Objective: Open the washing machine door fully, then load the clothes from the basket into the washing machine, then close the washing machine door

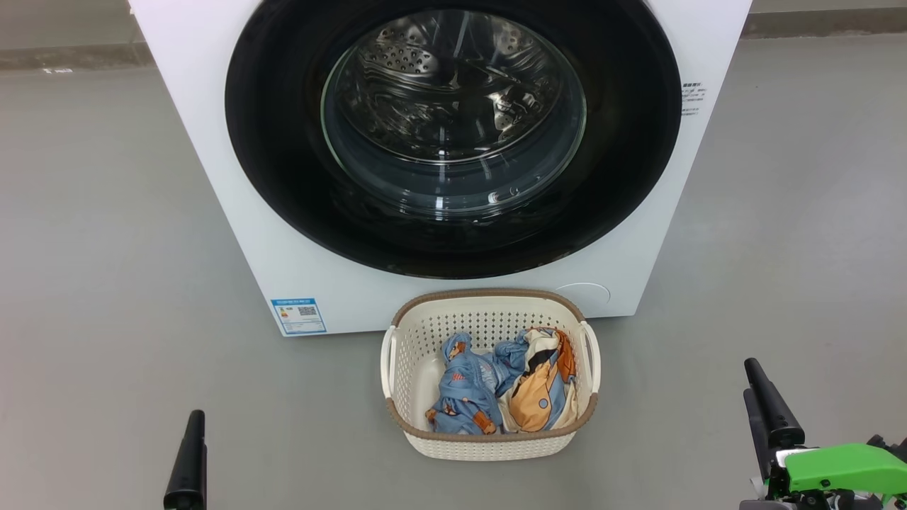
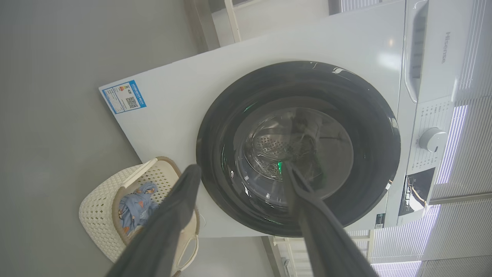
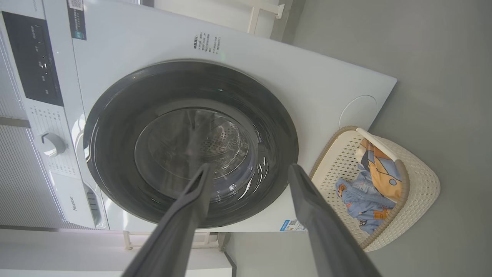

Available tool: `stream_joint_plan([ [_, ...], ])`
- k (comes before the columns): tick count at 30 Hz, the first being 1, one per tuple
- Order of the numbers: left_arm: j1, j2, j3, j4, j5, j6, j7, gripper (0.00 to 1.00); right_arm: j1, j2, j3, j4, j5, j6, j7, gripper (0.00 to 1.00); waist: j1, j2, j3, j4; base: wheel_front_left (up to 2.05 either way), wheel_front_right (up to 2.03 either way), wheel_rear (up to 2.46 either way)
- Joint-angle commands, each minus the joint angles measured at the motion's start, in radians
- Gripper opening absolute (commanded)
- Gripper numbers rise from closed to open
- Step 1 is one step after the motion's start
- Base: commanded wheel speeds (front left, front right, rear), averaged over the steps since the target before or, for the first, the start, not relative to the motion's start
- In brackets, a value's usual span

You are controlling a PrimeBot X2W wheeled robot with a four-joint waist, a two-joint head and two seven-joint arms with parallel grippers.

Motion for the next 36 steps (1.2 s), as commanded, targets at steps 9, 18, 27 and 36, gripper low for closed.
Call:
stream_joint_plan([
  [9, -0.030, 0.044, -0.020, -0.048, 0.134, 0.013, -0.038, 1.00, -0.036, -0.041, 0.034, -0.058, -0.161, 0.003, -0.024, 1.00, 0.0000, -0.0001, 0.002, 0.003, 0.00, 0.00, 0.00],
  [18, -0.032, 0.064, -0.043, -0.056, 0.244, 0.025, -0.062, 1.00, -0.037, -0.061, 0.055, -0.078, -0.277, 0.003, -0.040, 1.00, 0.0000, -0.0001, 0.002, 0.006, 0.00, 0.00, 0.00],
  [27, -0.030, 0.079, -0.062, -0.073, 0.367, 0.037, -0.089, 1.00, -0.035, -0.080, 0.078, -0.098, -0.406, 0.004, -0.053, 1.00, 0.0000, -0.0001, 0.002, 0.007, 0.00, 0.00, 0.00],
  [36, -0.021, 0.095, -0.082, -0.087, 0.488, 0.046, -0.118, 1.00, -0.033, -0.096, 0.100, -0.119, -0.524, 0.005, -0.065, 1.00, 0.0000, -0.0001, -0.003, 0.006, 0.00, 0.00, 0.00],
])
